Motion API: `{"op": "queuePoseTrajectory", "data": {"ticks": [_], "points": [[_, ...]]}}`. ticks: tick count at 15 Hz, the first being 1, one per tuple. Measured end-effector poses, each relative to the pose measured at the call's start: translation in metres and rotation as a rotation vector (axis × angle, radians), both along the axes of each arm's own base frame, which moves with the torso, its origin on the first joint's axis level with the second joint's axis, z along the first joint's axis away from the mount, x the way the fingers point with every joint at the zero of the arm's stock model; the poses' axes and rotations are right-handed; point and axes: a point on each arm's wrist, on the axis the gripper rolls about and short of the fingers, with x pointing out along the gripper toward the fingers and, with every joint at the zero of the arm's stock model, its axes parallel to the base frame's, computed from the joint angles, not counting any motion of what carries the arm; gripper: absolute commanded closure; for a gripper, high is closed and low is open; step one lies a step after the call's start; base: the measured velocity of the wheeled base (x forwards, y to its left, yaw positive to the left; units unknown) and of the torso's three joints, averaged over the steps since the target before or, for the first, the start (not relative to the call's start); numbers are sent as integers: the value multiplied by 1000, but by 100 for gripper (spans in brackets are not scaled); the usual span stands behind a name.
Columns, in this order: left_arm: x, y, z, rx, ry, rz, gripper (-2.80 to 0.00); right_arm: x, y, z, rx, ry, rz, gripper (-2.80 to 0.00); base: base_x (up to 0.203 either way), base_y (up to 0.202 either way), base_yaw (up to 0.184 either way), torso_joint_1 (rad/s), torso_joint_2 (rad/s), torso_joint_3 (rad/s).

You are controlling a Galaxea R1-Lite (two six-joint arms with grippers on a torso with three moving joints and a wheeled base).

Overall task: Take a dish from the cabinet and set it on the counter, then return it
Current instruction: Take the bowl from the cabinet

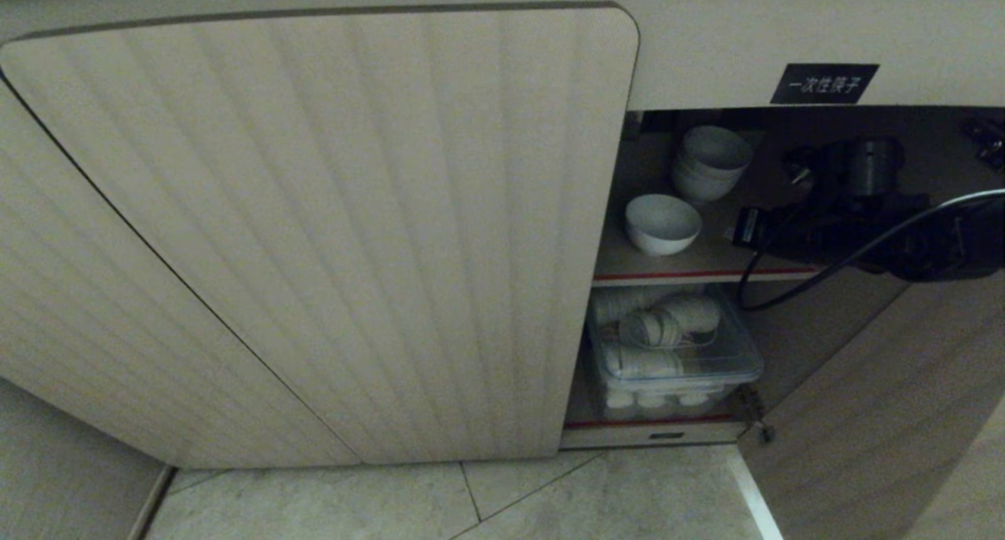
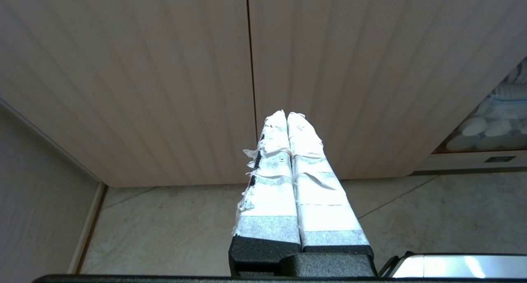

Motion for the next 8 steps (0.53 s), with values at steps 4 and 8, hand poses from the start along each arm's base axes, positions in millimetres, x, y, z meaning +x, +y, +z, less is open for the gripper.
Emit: {"op": "queuePoseTrajectory", "data": {"ticks": [4, 8], "points": [[0, 0, 0, 0, 0, 0, 0, -2, -3, 0, -25, 14, 2, -280, 0, 0, 0, 0, 0, 0], [0, 0, 0, 0, 0, 0, 0, -3, -5, 1, -25, 13, -2, -280, 0, 0, 0, 0, 0, 0]]}}
